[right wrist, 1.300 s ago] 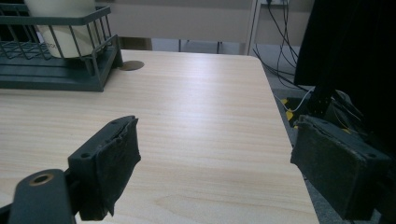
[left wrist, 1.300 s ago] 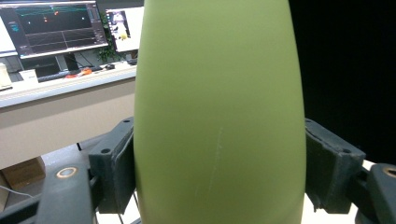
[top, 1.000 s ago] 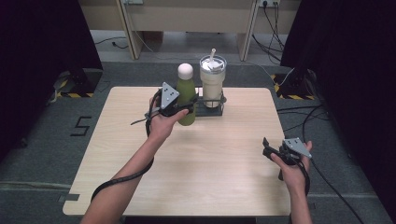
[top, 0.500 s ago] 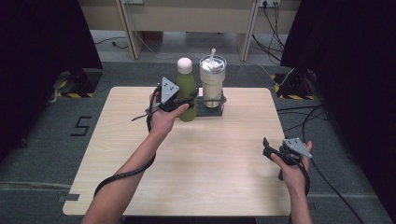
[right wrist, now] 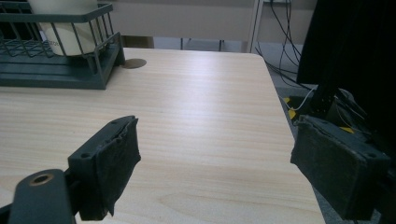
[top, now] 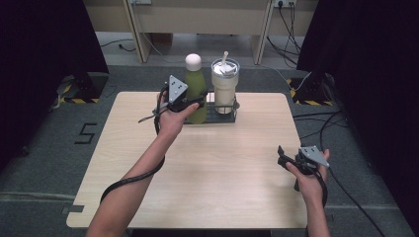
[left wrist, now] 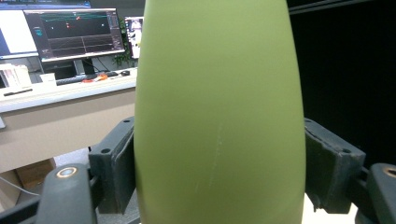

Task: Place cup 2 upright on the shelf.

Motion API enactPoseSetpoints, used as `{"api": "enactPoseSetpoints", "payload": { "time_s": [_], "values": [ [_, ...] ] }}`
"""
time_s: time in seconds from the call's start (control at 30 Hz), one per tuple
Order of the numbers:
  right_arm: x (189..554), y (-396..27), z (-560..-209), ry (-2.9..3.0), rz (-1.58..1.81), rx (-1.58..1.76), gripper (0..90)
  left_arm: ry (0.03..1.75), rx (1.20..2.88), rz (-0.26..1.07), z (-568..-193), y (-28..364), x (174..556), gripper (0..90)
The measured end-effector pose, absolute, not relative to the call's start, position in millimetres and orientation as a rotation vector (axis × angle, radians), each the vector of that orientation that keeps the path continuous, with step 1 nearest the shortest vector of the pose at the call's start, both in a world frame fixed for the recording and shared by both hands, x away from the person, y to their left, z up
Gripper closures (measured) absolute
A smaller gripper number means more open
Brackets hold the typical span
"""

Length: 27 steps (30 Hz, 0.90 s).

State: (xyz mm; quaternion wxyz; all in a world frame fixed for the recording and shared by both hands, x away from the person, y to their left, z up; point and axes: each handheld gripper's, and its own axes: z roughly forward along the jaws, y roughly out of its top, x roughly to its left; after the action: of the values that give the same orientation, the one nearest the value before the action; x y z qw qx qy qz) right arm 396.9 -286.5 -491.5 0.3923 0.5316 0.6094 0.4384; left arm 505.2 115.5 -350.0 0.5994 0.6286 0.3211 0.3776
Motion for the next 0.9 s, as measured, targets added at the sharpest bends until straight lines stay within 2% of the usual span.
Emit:
{"api": "enactPoseSetpoints", "payload": {
  "time_s": [0.9],
  "values": [
    [397, -287, -493, 1.549, 1.114, 1.355, 14.8, 0.775, 1.436, 0.926, -333, 121, 530, 22.9]
  ]
}}
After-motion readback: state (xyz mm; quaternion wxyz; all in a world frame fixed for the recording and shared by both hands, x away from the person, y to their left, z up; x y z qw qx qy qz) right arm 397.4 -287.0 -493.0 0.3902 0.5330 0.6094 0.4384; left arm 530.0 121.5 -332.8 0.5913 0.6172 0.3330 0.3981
